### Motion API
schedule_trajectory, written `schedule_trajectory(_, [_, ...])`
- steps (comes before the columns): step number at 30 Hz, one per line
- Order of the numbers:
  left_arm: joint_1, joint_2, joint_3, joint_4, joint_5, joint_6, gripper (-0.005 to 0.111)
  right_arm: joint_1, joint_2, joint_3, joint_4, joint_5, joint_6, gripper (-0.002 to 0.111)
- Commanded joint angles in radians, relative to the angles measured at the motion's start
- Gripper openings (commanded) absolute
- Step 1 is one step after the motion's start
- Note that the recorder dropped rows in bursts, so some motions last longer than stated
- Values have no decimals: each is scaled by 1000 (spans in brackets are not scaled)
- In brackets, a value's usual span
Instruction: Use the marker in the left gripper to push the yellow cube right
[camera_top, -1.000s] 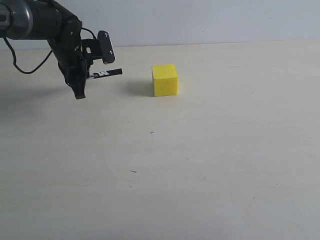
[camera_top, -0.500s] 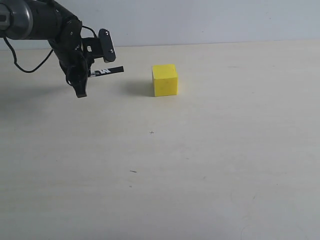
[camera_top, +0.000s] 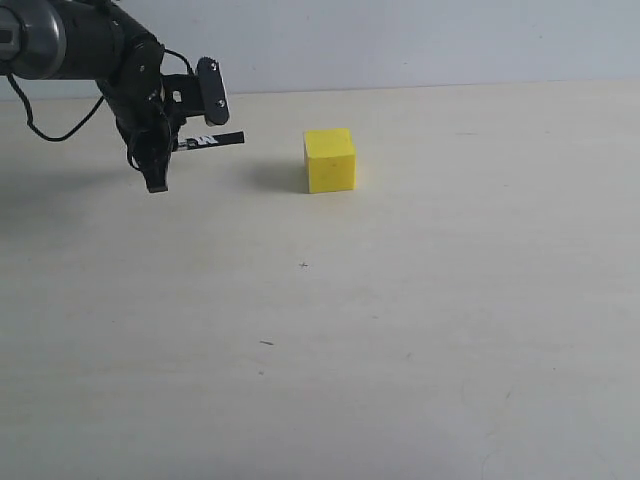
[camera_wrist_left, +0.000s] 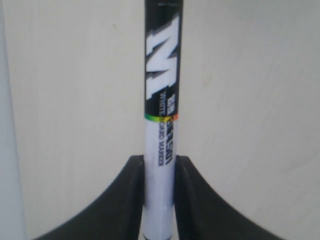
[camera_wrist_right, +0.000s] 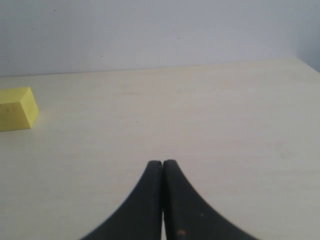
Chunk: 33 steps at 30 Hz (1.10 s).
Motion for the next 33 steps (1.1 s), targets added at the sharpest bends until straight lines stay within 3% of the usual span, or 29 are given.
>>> schedule_trajectory(1, [4,-1,2,16,-17,0,0,-8,-5,4,-1,-4,-2,0])
schedule_trajectory(10, [4,27,2,16,-34,0,0,-8,-5,4,-1,-4,-2,0])
schedule_trajectory(15, [-14,47,2,-9,-110,-10,0,-8,-5,4,-1,-4,-2,0])
schedule_trajectory(27, [-199,97,0,4,-192,-36,0,-8,-5,4,-1,-4,-2,0])
schedule_trajectory(33, [-169,76,0,23,-162,-85,0,-8,-5,4,-1,-4,-2,0])
